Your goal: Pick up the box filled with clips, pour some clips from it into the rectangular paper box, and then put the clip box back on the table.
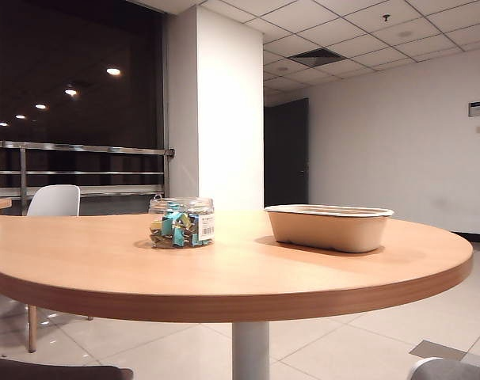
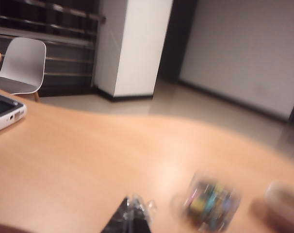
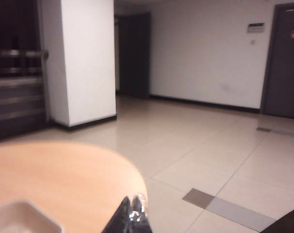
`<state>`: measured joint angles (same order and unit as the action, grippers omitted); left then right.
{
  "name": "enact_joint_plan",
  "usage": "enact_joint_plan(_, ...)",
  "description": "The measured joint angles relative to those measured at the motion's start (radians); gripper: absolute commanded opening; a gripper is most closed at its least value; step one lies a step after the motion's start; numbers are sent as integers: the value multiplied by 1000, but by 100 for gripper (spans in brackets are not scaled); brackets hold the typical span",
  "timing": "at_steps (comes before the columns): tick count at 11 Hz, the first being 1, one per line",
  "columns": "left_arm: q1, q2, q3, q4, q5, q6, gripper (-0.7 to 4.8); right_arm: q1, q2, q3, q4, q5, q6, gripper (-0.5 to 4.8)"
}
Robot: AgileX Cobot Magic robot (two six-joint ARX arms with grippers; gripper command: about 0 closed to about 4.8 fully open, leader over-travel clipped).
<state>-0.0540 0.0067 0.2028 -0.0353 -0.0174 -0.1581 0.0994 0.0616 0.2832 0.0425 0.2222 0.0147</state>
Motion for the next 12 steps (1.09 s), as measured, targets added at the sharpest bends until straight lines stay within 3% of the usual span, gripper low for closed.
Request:
enact_joint_plan(3,0,100,130,-18,-11,-89,-6,0,140,149,-18,25,31,-1)
enact_joint_plan(5,0,629,540,-18,23,-107,-6,0,546,586,-76,-10,34,-1)
enact_joint_plan(6,0,877,744,-28,75,-109,-6,0,742,806,-183,-116,34,-1)
enact_joint_plan(10,0,1089,927,-15,166,-114,-5,0,914,968,-294,-270,34,-1)
enact_joint_plan(12,0,1184,989,-34,190,-163,-6,0,974,994,-302,-364,34,-1)
